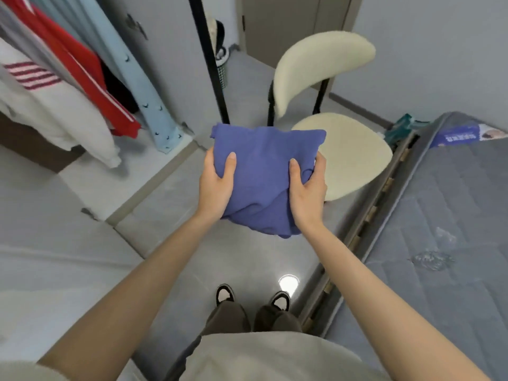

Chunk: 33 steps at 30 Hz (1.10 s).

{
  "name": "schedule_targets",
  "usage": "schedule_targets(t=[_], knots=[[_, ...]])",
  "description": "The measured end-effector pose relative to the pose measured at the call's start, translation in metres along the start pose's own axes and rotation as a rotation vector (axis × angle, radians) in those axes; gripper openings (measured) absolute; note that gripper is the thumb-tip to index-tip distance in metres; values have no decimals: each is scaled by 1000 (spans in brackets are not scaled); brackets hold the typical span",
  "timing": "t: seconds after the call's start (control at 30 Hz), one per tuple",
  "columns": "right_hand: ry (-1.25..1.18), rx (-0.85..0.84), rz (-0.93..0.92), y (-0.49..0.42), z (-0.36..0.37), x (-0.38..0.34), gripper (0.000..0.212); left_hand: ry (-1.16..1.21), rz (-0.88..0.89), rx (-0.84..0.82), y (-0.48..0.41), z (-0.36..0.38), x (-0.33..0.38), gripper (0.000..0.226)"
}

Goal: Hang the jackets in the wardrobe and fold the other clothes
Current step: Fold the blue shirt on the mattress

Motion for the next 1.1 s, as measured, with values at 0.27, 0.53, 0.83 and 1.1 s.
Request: schedule_targets(t=[0.27, 0.53, 0.83, 1.1], knots=[[17, -278, -170, -12, 173, -91, 32, 65, 55, 308, -67, -156, 33, 40], [-103, -428, -349, -22, 322, -207, 28, 105, 194, 461, -147, -293, 105, 32], [-237, -486, -577, -63, 442, -369, 31, 87, 421, 603, -240, -399, 227, 42], [-353, -528, -734, -124, 534, -511, 25, 44, 597, 730, -338, -466, 340, 35]])
Point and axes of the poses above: each hand's wrist, its own y-axis away from the middle knuckle, its own z-axis out of the palm, x = y × z, the point moved 5 cm from there along -y, towards the middle knuckle, and after that the axes turned 2 degrees about x, right-handed, at the moved point
